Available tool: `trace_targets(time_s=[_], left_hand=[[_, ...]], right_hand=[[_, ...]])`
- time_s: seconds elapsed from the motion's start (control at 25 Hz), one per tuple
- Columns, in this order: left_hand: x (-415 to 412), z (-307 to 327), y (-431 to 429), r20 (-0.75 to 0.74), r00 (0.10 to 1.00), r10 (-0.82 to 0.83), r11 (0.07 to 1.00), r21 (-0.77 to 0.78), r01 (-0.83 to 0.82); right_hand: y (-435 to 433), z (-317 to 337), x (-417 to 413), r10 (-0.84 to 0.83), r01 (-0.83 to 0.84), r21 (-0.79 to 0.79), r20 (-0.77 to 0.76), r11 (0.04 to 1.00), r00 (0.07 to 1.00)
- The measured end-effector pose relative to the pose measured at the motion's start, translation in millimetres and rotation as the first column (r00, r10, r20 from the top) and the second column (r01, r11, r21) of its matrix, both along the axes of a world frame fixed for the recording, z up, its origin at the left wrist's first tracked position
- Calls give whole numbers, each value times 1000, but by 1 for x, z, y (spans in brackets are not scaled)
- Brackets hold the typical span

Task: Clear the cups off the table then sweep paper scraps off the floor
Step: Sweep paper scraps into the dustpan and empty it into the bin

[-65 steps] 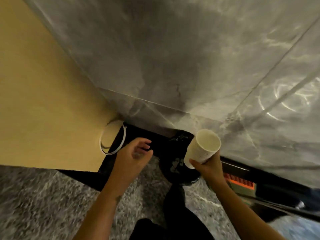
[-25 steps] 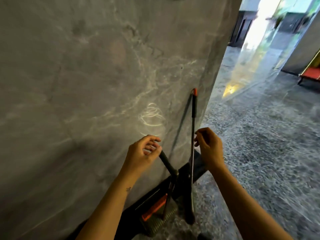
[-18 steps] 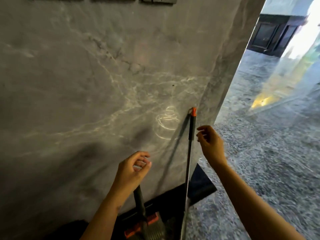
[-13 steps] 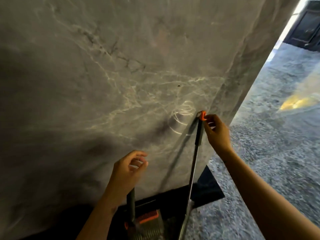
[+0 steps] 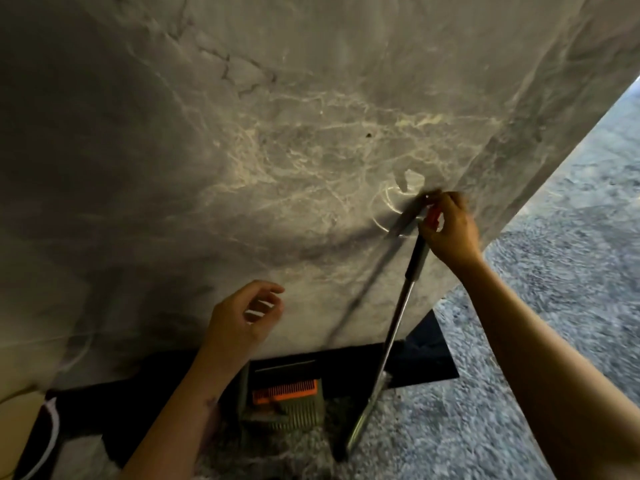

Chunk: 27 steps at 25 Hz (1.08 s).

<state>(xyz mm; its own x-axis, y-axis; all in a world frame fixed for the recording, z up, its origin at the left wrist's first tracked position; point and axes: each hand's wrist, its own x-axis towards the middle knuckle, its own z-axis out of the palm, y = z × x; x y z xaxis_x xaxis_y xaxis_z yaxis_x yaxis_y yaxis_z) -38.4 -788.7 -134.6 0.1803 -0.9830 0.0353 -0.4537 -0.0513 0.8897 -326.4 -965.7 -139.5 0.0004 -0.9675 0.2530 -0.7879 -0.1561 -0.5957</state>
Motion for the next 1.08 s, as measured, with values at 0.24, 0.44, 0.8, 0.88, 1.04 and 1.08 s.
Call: trace_targets(time_s=[0.24,0.44,0.8,0.88,1.04,1.08], left_hand=[[-22,-2,9,7,1000,-14,1000,-19,14],[-33,0,13,-68,992,-103,993,-65,98],[-33,-7,43,-169,952,-256,964,-110,240],[-31,-10,49,-171,949,-266,962,-112,249],[-22,-15,60,-147,959,-243,967,-118,227],[-18,-16,63,-137,964,-228,971,-109,214]], right_hand=[[30,9,-36,123,-117,48,-152,992,981],[84,35,-70,155,-113,176,-247,978,957],[180,60,-50,408,104,891,-303,442,861],[197,54,-40,418,150,950,-258,273,871],[227,40,-28,383,159,979,-196,127,903],[231,37,-28,370,154,981,-187,119,910]])
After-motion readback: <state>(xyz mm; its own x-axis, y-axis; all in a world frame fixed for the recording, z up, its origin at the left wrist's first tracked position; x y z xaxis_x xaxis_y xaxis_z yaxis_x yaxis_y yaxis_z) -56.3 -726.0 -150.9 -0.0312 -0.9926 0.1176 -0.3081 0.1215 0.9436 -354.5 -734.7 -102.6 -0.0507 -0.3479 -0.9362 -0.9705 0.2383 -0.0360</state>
